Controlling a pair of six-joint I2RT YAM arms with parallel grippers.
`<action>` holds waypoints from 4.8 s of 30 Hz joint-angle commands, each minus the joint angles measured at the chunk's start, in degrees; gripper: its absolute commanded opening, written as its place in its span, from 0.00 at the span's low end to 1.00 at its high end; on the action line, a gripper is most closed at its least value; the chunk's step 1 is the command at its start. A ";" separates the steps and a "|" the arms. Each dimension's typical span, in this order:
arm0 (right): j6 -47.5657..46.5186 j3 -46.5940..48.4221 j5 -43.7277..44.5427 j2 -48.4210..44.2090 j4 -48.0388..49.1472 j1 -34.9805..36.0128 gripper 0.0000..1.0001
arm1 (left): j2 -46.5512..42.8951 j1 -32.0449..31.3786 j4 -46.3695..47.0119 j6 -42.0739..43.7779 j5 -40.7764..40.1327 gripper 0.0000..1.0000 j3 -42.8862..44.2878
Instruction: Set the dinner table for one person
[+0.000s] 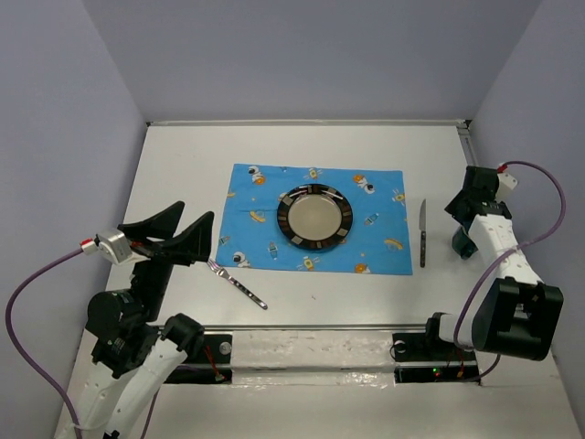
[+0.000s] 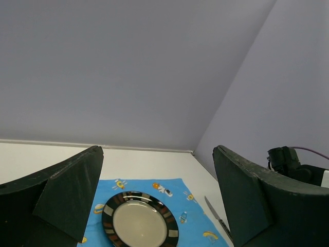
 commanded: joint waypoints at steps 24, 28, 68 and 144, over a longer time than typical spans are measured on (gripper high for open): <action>-14.98 20.80 -3.85 10.65 9.12 22.28 0.00 | 4.18 1.50 2.12 1.52 0.42 0.99 1.54; -17.70 28.80 -8.25 20.33 9.03 22.89 0.00 | 5.85 2.02 1.94 1.60 0.33 0.99 1.45; -1.72 6.45 0.46 8.50 6.04 19.03 0.45 | 6.21 2.99 2.21 1.52 2.00 0.99 1.45; -1.80 7.74 -9.48 26.76 13.78 33.70 0.11 | 16.49 6.42 0.18 4.24 -4.33 0.99 1.80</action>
